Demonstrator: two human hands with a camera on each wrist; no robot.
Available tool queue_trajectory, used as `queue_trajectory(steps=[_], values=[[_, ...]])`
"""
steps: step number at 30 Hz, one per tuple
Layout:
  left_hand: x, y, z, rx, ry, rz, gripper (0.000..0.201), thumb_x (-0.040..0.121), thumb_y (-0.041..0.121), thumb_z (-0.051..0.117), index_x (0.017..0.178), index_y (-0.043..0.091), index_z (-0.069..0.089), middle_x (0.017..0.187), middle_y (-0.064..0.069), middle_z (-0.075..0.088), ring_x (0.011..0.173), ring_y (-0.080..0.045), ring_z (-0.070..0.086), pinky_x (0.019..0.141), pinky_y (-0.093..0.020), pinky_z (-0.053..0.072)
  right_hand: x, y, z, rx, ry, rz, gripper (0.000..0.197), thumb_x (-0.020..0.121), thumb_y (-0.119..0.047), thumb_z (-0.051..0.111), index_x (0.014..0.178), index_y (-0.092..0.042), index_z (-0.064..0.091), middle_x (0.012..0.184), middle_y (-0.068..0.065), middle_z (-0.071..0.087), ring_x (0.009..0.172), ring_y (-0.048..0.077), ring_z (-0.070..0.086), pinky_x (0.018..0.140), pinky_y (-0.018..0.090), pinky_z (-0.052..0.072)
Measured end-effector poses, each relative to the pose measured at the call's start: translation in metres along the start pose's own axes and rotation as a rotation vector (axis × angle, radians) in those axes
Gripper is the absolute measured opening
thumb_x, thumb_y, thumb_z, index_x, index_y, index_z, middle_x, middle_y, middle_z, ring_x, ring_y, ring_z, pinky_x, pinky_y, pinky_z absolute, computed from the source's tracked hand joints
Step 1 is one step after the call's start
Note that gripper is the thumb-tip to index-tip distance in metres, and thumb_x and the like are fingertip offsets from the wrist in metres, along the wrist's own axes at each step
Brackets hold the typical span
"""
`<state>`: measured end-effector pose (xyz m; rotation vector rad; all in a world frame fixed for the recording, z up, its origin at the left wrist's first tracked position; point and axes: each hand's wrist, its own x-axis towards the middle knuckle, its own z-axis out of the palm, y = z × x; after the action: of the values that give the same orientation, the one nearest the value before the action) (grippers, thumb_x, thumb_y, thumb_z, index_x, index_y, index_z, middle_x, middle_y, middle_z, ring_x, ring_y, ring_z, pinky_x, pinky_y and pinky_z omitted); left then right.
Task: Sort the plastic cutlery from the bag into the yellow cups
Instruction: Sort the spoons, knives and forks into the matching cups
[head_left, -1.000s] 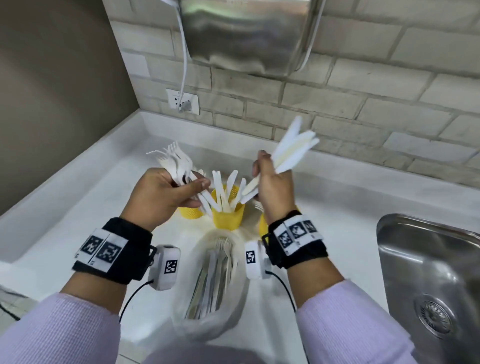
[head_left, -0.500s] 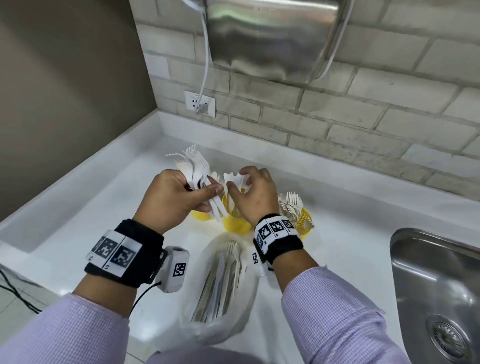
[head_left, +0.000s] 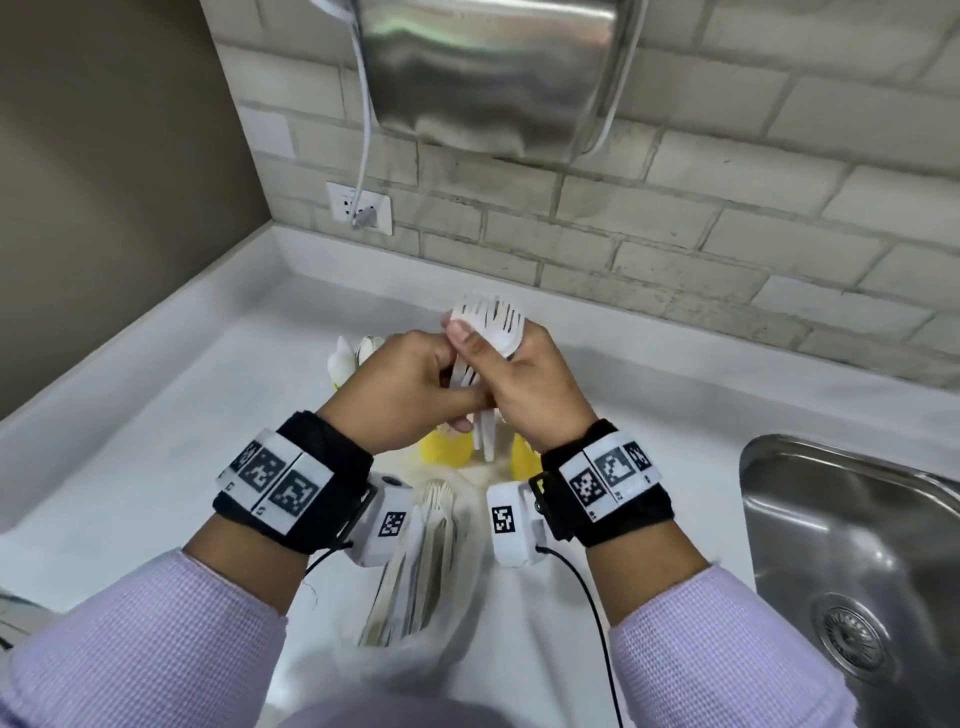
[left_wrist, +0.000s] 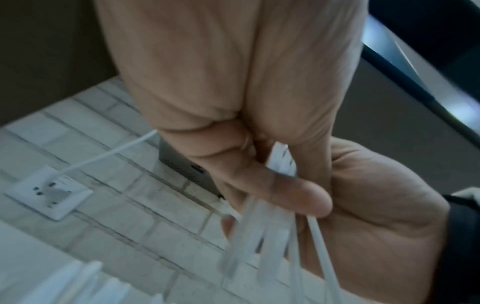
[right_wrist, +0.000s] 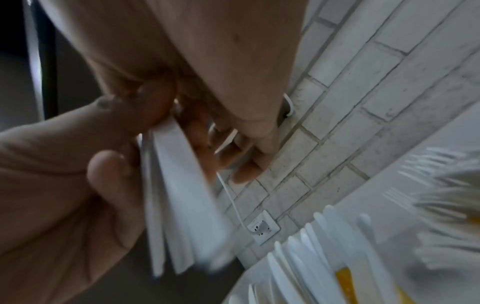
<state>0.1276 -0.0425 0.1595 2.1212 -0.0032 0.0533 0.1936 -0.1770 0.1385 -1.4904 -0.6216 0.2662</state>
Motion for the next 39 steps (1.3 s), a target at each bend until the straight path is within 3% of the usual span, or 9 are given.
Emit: queue_trajectory(steps=[3,7,9,12,15,19,25,34,39], values=[[0.004,0.004,0.009,-0.117,-0.023,0.062,0.019,0.084,0.026,0.082,0.091,0.011,0.072,0.083,-0.013,0.076,0.076,-0.018,0.078,0.073,-0.041,0.063,-0.004,-0.006,-0.007,0.166,0.244,-0.041,0.043,0.099,-0.038,0.056,0.098,0.003,0.068,0.081,0.006,0.070,0.079,0.031,0.063,0.071,0.055,0.054],[0.007,-0.004,0.021,-0.168,0.026,0.082,0.037,0.080,0.034,0.087,0.113,0.024,0.073,0.109,0.008,0.075,0.098,-0.009,0.073,0.077,-0.038,0.064,-0.013,-0.011,-0.049,0.330,0.577,-0.145,0.032,0.108,-0.027,0.048,0.091,-0.006,0.065,0.081,0.009,0.073,0.077,0.027,0.067,0.076,0.044,0.054],[0.006,-0.013,0.029,-0.026,0.072,0.135,0.033,0.081,0.040,0.085,0.108,0.029,0.071,0.102,0.011,0.074,0.087,-0.006,0.072,0.075,-0.029,0.059,-0.025,-0.005,-0.077,0.374,0.649,-0.190,0.022,0.108,-0.024,0.048,0.103,-0.004,0.055,0.072,0.008,0.065,0.067,0.028,0.064,0.073,0.042,0.055],[0.001,-0.024,0.053,0.132,-0.048,0.140,0.016,0.084,0.038,0.082,0.088,0.027,0.072,0.076,0.013,0.070,0.066,-0.005,0.065,0.067,-0.027,0.055,-0.044,0.009,-0.102,0.417,0.712,-0.179,0.018,0.109,-0.021,0.047,0.094,-0.012,0.048,0.063,0.002,0.041,0.053,0.020,0.043,0.061,0.035,0.047],[-0.003,-0.036,0.084,0.366,-0.194,0.213,0.016,0.087,0.042,0.075,0.091,0.026,0.074,0.085,0.014,0.071,0.081,-0.004,0.065,0.078,-0.033,0.056,-0.062,0.023,-0.101,0.350,0.790,-0.081,0.020,0.108,-0.023,0.052,0.095,-0.009,0.046,0.057,-0.001,0.031,0.050,0.017,0.028,0.052,0.030,0.035],[0.007,-0.053,0.112,0.670,-0.148,0.332,0.043,0.090,0.039,0.069,0.126,0.017,0.067,0.125,-0.005,0.061,0.117,-0.027,0.052,0.101,-0.039,0.046,-0.067,0.039,-0.078,0.307,0.811,0.038,0.019,0.098,-0.016,0.069,0.091,-0.009,0.053,0.049,0.001,0.033,0.042,0.015,0.027,0.047,0.026,0.032],[0.017,-0.068,0.119,0.767,-0.161,0.345,0.058,0.085,0.036,0.072,0.136,0.011,0.058,0.146,-0.014,0.048,0.137,-0.034,0.040,0.116,-0.042,0.036,-0.042,0.053,-0.049,0.186,0.743,0.121,0.024,0.080,-0.023,0.078,0.074,-0.012,0.057,0.055,0.004,0.051,0.050,0.021,0.045,0.055,0.034,0.042],[0.019,-0.074,0.119,0.749,-0.094,0.419,0.028,0.088,0.018,0.069,0.114,0.015,0.077,0.124,-0.015,0.061,0.120,-0.036,0.054,0.103,-0.045,0.049,-0.012,0.062,-0.044,0.024,0.717,0.079,0.028,0.088,-0.010,0.075,0.068,-0.011,0.056,0.063,0.021,0.060,0.057,0.023,0.057,0.059,0.031,0.051],[0.018,-0.074,0.120,0.725,-0.053,0.428,0.030,0.086,0.022,0.070,0.114,0.011,0.074,0.125,-0.016,0.059,0.121,-0.036,0.053,0.105,-0.044,0.046,-0.022,0.075,-0.048,-0.214,0.650,-0.011,0.022,0.081,-0.010,0.078,0.095,-0.021,0.066,0.090,-0.007,0.070,0.084,0.011,0.068,0.080,0.028,0.057]])
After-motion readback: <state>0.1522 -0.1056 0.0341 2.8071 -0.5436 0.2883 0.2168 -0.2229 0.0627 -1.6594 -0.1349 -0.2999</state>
